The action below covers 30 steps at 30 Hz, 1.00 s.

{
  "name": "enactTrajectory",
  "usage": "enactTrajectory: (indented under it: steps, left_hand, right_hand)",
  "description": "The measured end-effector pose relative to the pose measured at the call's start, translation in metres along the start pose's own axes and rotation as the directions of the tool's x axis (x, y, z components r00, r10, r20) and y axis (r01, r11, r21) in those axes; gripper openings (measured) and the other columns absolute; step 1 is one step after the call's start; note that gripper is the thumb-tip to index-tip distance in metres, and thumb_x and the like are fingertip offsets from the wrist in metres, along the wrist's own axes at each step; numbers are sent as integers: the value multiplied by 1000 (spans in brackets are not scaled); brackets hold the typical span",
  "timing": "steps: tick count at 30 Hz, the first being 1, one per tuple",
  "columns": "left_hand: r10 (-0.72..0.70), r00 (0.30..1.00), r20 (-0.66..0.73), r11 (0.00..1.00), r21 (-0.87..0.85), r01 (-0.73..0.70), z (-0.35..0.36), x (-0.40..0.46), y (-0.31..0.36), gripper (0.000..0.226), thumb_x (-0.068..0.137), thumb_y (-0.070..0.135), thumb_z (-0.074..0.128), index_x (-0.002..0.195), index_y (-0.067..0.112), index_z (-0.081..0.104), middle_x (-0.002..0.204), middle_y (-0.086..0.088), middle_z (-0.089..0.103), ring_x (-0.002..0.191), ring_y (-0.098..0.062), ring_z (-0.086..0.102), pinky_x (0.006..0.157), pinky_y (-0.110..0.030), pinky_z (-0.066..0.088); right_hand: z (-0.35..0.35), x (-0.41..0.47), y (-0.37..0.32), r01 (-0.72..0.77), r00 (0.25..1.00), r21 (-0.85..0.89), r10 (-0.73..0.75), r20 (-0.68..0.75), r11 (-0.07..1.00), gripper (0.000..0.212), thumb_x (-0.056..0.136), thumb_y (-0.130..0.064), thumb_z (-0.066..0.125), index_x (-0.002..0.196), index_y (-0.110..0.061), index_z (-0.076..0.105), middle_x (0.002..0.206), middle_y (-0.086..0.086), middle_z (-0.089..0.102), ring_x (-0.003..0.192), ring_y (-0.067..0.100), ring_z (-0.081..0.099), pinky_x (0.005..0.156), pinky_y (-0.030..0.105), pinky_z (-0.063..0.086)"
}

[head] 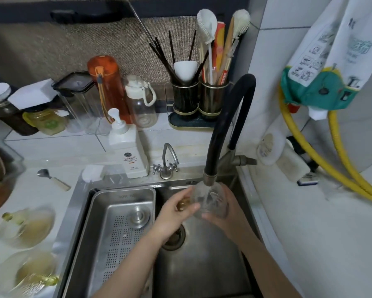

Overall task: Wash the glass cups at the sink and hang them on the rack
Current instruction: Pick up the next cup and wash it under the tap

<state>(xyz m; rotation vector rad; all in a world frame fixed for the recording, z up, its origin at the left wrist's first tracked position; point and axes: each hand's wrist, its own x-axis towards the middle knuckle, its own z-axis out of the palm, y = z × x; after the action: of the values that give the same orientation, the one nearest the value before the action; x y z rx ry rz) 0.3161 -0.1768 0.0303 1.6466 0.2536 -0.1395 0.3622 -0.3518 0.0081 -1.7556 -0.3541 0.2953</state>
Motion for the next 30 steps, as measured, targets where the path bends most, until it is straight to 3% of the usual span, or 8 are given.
enactTrajectory:
  steps: [4, 7, 11, 16, 21, 23, 27, 30]
  left_hand:
    - [25, 999, 35, 995, 100, -28, 6, -8, -10, 50, 81, 13, 72, 124, 30, 53, 119, 9, 63, 105, 4, 60, 92, -10, 44]
    - [21, 999, -38, 999, 45, -19, -5, -13, -19, 48, 81, 9, 70, 120, 32, 55, 115, 15, 64, 102, 11, 60, 92, -9, 45]
    - [15, 1000, -17, 1000, 9, -15, 1, -3, -18, 48, 84, 10, 68, 124, 30, 53, 114, 11, 65, 98, 13, 60, 86, -7, 45]
    - [-25, 1000, 12, 1000, 17, 25, -3, -11, -29, 52, 78, 20, 72, 127, 29, 55, 120, 9, 64, 109, 4, 59, 98, -17, 45]
    - [-50, 998, -43, 997, -57, 48, 2, -5, -29, 49, 84, 13, 68, 124, 34, 52, 117, 12, 63, 105, 7, 60, 90, -13, 46]
    - [-45, 999, 21, 998, -49, 46, 9, -5, -27, 52, 85, 7, 67, 128, 30, 49, 116, 13, 61, 98, 15, 59, 82, -6, 46]
    - [-81, 997, 16, 996, -32, 82, -1, -13, -35, 52, 81, 11, 71, 124, 34, 53, 121, 7, 62, 104, 7, 61, 92, -14, 47]
    - [-96, 995, -36, 994, -50, 94, -8, -10, -36, 52, 80, 14, 72, 124, 37, 54, 124, 7, 63, 109, 1, 60, 96, -18, 47]
  right_hand:
    - [5, -21, 23, -91, 995, 28, 92, -31, 995, 69, 61, -39, 87, 120, -48, 53, 113, -18, 65, 106, 0, 62, 90, 23, 53]
    - [18, -18, 20, -65, 998, -21, 65, -11, 998, 80, 65, -38, 84, 133, -29, 45, 126, -7, 59, 117, 12, 58, 99, 39, 49]
    - [10, -7, 22, -87, 996, -23, 88, 23, 996, 73, 68, -27, 83, 127, -43, 41, 121, -12, 59, 113, -3, 56, 94, 17, 49]
    - [15, -22, 27, -119, 993, -54, 119, -9, 991, 95, 58, -51, 85, 138, -26, 40, 131, -1, 54, 121, 17, 55, 98, 50, 48]
    - [8, -2, 11, -48, 998, -89, 50, 24, 995, 57, 71, -3, 80, 120, -19, 54, 114, -11, 66, 106, 5, 63, 87, 22, 52]
    - [0, -7, 11, -54, 998, -55, 54, 9, 997, 53, 69, -8, 80, 113, -25, 56, 111, -16, 67, 101, 1, 64, 82, 16, 51]
    - [11, -21, 16, -71, 996, -1, 71, 51, 997, 74, 62, -39, 82, 127, -30, 50, 119, -9, 62, 113, 11, 60, 94, 35, 52]
    - [18, -11, 15, -43, 997, -46, 46, 57, 998, 66, 70, -22, 82, 127, -30, 49, 117, -16, 62, 110, 3, 60, 90, 19, 50]
